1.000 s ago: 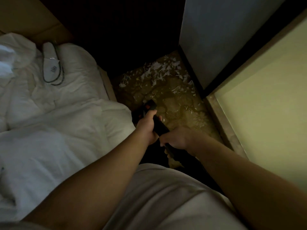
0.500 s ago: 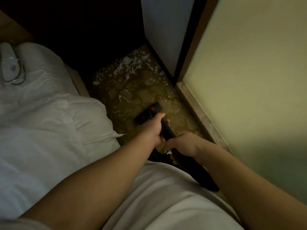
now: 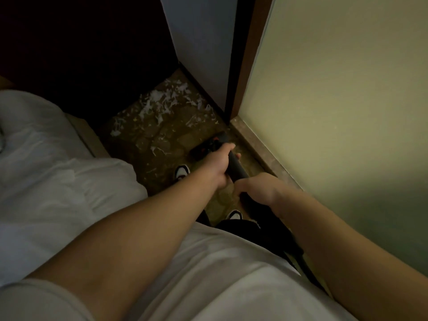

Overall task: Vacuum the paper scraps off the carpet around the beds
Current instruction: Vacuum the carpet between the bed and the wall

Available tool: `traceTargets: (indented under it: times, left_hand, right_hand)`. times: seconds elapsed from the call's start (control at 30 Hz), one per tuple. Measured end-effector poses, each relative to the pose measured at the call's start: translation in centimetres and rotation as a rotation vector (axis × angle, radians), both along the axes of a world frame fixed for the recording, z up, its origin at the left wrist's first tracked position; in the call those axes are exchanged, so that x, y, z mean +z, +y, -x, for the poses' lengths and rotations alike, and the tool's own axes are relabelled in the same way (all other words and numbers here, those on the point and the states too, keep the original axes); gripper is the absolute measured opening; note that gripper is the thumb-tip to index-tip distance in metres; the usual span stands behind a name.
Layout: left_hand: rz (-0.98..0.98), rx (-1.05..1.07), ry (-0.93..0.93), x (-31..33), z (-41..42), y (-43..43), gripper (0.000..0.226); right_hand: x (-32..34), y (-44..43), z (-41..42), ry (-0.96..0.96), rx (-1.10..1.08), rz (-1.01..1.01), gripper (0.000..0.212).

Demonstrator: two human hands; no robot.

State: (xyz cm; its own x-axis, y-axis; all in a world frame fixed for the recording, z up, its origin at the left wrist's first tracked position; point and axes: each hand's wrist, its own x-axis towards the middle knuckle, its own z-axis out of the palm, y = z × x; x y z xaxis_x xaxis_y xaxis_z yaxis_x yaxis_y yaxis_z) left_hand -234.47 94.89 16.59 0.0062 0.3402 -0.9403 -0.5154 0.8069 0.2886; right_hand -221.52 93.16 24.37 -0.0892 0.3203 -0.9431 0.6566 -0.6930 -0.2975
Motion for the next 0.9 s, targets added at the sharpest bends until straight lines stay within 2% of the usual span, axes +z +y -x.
traceTargets:
  times: [0.1, 0.27, 0.5, 0.7, 0.9]
  left_hand:
    - [-0.004, -0.021, 0.006, -0.5, 2.5, 3.3, 0.047]
    - [0.004, -0.017, -0.006, -1.7, 8.5, 9.6, 0.041]
    - [-0.033, 0.012, -0.01, -2.2, 18.1, 18.9, 0.02]
    - [-0.032, 0.012, 0.022, -2.7, 24.2, 24.4, 0.02]
    - [-0.041, -0.019, 0.1, -3.0, 26.6, 26.6, 0.022]
  right_hand:
    - [-0.6, 3.2, 2.5, 0.012, -0.035, 0.032, 0.019]
    - [-1.7, 9.0, 8.4, 0.016, -0.073, 0.056, 0.032]
    - [-2.2, 17.7, 18.6, 0.027, -0.085, 0.028, 0.02]
    - [-3.6, 22.9, 24.5, 0.031, -0.064, -0.014, 0.016]
    - [-5.0, 25.0, 26.8, 0.051, -0.065, -0.025, 0.013]
